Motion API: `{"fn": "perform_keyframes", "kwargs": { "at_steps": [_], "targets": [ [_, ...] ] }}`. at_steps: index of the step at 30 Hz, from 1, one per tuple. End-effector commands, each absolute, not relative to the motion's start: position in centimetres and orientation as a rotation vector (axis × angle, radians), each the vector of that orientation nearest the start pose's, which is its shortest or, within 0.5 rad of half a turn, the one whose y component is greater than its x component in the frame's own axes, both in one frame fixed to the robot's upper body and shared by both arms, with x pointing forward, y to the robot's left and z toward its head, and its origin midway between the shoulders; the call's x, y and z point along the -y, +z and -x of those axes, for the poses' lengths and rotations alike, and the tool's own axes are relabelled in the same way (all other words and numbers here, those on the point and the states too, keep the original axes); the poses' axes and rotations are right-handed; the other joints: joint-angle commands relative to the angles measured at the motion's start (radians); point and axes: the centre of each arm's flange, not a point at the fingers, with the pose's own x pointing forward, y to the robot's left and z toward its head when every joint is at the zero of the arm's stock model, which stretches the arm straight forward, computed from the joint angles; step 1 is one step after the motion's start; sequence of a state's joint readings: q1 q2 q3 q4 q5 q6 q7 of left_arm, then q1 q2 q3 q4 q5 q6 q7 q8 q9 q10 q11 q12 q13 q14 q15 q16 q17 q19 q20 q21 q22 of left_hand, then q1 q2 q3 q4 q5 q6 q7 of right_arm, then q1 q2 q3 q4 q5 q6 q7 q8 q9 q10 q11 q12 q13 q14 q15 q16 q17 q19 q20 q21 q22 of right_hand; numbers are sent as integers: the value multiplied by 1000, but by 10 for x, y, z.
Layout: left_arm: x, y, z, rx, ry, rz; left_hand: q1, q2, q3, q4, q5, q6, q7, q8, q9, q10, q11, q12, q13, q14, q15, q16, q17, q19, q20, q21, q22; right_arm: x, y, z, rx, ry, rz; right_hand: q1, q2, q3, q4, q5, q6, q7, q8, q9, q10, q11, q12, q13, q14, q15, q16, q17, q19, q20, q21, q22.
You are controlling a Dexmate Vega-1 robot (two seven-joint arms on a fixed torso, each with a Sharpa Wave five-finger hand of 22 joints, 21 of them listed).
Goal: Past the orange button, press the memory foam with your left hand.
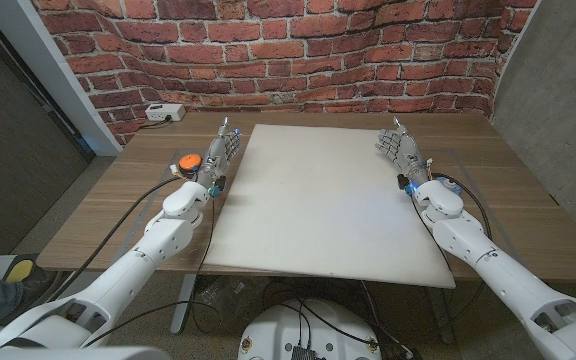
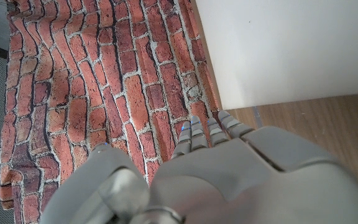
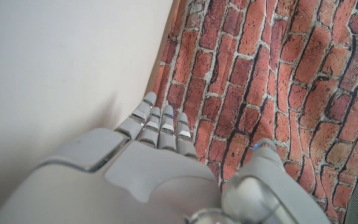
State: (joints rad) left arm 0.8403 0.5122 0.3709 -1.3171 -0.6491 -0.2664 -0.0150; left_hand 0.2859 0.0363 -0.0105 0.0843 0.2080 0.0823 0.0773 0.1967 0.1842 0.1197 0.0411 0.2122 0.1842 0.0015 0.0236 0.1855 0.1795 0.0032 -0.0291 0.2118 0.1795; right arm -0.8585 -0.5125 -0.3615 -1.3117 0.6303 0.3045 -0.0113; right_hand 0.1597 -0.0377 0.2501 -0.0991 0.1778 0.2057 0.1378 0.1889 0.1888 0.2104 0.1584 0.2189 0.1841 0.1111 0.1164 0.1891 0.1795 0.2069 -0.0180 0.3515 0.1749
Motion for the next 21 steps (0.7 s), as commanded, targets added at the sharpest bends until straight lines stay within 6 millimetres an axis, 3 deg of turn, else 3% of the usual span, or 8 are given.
{"fn": "perform_keyframes", "kwargs": {
  "at_steps": [1,10,18,21],
  "targets": [
    [-290,-23,-641,614,-187,34,6,-1,-1,7,4,4,4,5,3,8,-3,4,5,-2,3,6,2,-2,-18,4,2,299,-36,-642,621,125,-31,7,1,7,1,5,10,16,7,3,11,-3,7,4,2,6,4,5,11,0,5,4],
    [-295,-12,-622,694,-171,-42,8,-1,-3,6,4,17,4,10,3,16,-6,6,5,8,1,8,2,2,-11,4,1,296,-37,-634,643,110,-12,8,3,7,0,6,14,16,8,2,16,-3,8,3,6,5,4,4,12,2,2,4],
    [-291,-9,-620,762,-187,-96,12,-2,-5,4,4,32,2,14,3,34,-7,10,5,27,1,12,2,14,-4,6,0,293,-37,-631,675,127,-11,7,4,6,-1,6,18,14,9,2,20,-6,9,3,9,3,4,4,17,1,1,4],
    [-287,-9,-620,797,-192,-96,18,-3,-8,0,6,66,4,23,3,59,-8,16,6,54,-2,17,2,36,-2,11,0,294,-34,-629,703,128,-12,8,7,5,-3,7,23,4,10,1,45,-23,15,2,48,-23,13,4,68,-23,10,4]
  ]
}}
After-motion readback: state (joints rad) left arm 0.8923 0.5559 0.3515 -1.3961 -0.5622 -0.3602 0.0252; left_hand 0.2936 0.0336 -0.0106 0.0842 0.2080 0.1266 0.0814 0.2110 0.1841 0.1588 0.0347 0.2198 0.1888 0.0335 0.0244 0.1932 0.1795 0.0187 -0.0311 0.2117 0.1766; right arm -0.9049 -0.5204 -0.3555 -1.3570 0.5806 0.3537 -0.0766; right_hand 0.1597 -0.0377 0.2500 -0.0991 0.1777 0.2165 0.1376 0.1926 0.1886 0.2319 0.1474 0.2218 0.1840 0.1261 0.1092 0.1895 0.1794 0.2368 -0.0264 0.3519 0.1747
